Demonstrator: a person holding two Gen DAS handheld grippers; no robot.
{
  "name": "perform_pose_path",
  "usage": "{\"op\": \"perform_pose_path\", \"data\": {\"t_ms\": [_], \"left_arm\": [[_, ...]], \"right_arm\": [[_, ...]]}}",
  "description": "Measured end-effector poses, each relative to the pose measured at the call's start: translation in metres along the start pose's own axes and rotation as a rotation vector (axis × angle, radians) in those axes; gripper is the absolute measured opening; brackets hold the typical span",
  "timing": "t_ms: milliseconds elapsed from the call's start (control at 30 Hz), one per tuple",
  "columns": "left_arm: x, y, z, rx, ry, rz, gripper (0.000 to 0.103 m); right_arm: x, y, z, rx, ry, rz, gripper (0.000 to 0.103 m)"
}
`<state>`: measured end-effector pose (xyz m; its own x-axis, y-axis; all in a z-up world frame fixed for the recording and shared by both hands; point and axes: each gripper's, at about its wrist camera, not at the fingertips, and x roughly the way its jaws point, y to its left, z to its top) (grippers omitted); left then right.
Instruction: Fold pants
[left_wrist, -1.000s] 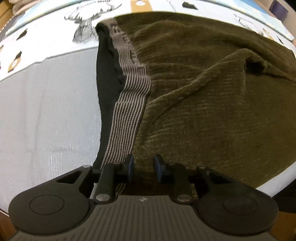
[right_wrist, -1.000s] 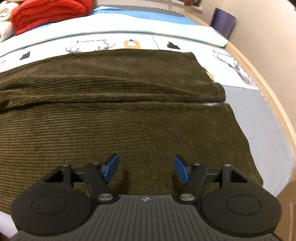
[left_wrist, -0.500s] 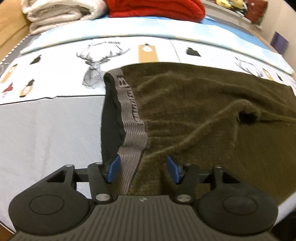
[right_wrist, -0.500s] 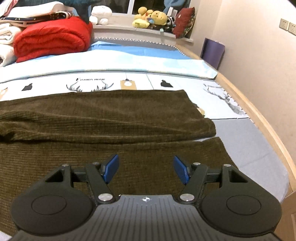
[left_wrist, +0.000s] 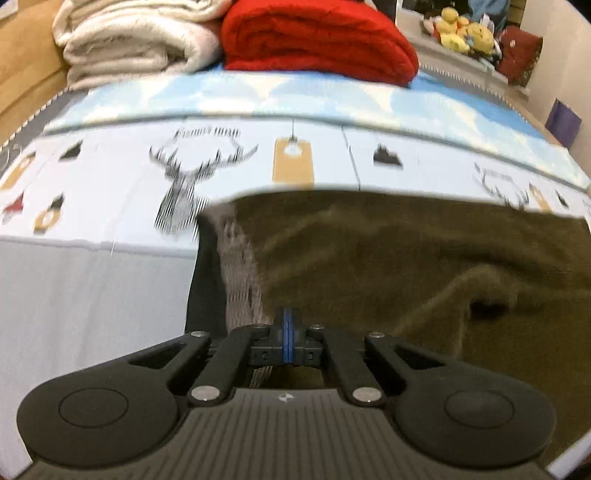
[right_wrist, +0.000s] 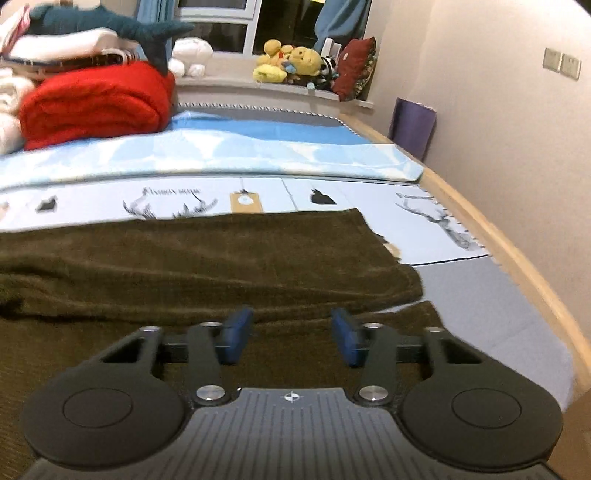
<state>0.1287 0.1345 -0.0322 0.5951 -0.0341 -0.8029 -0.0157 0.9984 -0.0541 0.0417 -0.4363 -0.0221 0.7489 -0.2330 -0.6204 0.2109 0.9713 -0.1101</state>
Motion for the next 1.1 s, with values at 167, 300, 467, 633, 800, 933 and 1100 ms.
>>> {"op": "perform_pose_path", "data": {"t_ms": [167, 300, 467, 633, 800, 933, 1100], "left_arm": [[0.022, -0.001, 0.04, -0.094, -0.14, -0.045, 0.001], [0.061, -0.006, 0.043, -0.044, -0.099, -0.002, 0.001], [0.086, -0.008, 0.059, -0.011, -0.15, 0.036, 0.004], [0.114, -0.011, 0.071, -0.012, -0.2, 0.09, 0.066], [0.142, -0.024, 0.081, 0.055, -0.196, 0.021, 0.074], [0.161, -0.033, 0.084, 0.147, -0.168, -0.051, 0.082], [0.183, -0.027, 0.086, 0.128, -0.088, -0.096, 0.056]], "right_arm": [[0.007, 0.001, 0.002, 0.02, 0.024, 0.024, 0.029], [0.01, 0.009, 0.003, -0.016, 0.031, 0.038, 0.029], [0.018, 0.018, 0.007, -0.046, 0.036, 0.057, 0.029], [0.029, 0.027, 0.011, -0.072, 0.06, 0.064, 0.029], [0.036, 0.034, 0.015, -0.085, 0.072, 0.065, 0.029], [0.039, 0.041, 0.016, -0.102, 0.076, 0.071, 0.029], [0.039, 0.046, 0.014, -0.125, 0.086, 0.068, 0.029]]}}
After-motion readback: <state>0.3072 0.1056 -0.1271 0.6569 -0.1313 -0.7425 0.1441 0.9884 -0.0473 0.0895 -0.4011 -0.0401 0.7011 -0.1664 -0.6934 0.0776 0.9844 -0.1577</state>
